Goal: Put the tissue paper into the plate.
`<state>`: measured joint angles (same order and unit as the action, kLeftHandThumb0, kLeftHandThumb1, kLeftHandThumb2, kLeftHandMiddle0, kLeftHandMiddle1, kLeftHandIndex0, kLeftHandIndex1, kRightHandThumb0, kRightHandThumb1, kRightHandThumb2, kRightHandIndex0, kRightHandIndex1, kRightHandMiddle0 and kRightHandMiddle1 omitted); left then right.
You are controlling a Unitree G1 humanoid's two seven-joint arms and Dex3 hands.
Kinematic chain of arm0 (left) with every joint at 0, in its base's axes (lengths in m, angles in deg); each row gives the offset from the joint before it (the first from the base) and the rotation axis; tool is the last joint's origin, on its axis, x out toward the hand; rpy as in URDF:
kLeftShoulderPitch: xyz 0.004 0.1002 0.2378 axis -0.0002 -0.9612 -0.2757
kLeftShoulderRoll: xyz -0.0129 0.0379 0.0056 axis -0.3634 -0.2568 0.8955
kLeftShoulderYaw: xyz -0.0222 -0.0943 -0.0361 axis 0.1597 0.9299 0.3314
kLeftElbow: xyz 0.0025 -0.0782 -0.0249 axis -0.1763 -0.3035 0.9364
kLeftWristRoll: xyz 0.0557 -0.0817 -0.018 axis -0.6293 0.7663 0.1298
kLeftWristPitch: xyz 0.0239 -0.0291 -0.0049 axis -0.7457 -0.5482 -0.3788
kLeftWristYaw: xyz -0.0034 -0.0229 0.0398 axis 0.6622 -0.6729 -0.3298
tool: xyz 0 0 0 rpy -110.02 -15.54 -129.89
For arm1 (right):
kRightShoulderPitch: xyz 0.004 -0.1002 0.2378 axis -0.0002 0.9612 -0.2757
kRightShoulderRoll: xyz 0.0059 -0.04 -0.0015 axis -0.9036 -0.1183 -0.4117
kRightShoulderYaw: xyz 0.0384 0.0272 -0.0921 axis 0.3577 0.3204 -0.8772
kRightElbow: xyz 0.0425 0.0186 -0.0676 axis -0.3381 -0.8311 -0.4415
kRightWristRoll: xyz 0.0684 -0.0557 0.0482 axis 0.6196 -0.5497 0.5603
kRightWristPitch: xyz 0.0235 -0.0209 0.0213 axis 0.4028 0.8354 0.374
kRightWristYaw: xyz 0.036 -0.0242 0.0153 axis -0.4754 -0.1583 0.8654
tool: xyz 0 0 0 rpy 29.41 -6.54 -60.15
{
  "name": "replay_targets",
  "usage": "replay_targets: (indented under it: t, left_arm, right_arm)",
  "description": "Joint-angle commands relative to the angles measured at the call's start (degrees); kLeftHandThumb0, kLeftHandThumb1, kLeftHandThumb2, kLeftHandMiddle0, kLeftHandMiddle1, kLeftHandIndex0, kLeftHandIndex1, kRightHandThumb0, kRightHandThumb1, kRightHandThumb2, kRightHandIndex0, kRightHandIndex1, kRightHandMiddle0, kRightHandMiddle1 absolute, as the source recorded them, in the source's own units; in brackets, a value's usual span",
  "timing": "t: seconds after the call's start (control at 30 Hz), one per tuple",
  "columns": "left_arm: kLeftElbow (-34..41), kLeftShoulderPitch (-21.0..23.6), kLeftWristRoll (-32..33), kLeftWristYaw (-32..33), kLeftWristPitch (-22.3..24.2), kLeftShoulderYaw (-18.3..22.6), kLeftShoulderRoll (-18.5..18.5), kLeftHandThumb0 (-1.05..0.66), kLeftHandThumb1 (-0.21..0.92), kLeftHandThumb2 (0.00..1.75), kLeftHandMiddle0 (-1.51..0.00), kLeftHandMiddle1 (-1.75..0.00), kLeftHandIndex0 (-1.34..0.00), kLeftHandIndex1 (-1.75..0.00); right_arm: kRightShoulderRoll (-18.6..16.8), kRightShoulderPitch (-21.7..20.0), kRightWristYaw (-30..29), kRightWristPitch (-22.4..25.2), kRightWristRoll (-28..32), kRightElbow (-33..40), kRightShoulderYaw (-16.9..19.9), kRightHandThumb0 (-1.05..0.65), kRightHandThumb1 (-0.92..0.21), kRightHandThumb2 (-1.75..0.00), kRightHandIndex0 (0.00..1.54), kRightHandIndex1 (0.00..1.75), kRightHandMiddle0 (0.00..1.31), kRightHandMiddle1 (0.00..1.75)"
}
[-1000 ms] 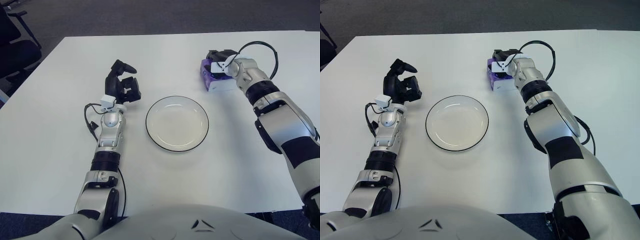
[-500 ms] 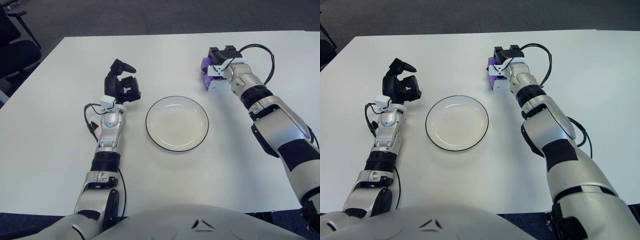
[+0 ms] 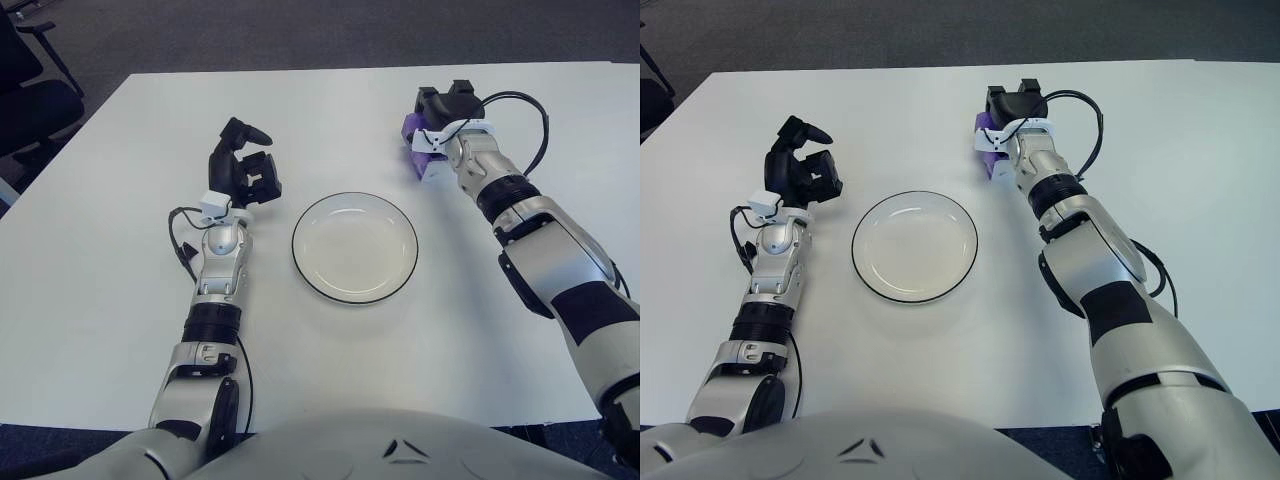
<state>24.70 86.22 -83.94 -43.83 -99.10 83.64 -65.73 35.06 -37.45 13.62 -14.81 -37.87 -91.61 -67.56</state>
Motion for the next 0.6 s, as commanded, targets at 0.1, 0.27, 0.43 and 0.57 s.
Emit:
replay_targets:
  t: [0.1, 0.27, 0.43, 0.57]
  left_arm:
    - [-6.61, -11.64, -0.42, 1.04, -1.15, -0.58, 4.08, -0.45, 0.42, 1.19, -1.31, -1.75, -0.53, -1.75]
    - [-6.71, -11.61, -0.36, 0.82, -1.24, -0.60, 3.96, -0.45, 0.42, 1.19, -1.31, -1.75, -0.53, -1.75]
    - [-6.75, -11.49, 0.19, 0.47, -0.83, -0.41, 3.97, -0.45, 0.42, 1.19, -1.31, -1.75, -0.53, -1.75]
    - [-6.74, -11.48, 0.52, 0.22, -0.74, -0.37, 4.00, -0.45, 0.42, 1.19, -1.31, -1.75, -0.53, -1.75]
  right_arm:
    - [-0.27, 7.24, -3.16, -2.55, 2.02, -3.11, 1.47, 0.00, -0.09, -1.47, 0.90, 1.42, 0.57, 1.75]
    - [-0.27, 7.81, -5.08, -3.65, 3.18, -3.26, 2.62, 0.00, -0.06, -1.51, 0.92, 1.42, 0.59, 1.75]
    - [0.28, 8.17, -6.80, -5.12, 3.55, -2.59, 3.56, 0.00, -0.03, -1.54, 0.94, 1.44, 0.61, 1.75]
    - [0.73, 8.33, -7.40, -5.67, 3.79, -1.30, 4.10, 0.00, -0.01, -1.58, 0.95, 1.46, 0.63, 1.75]
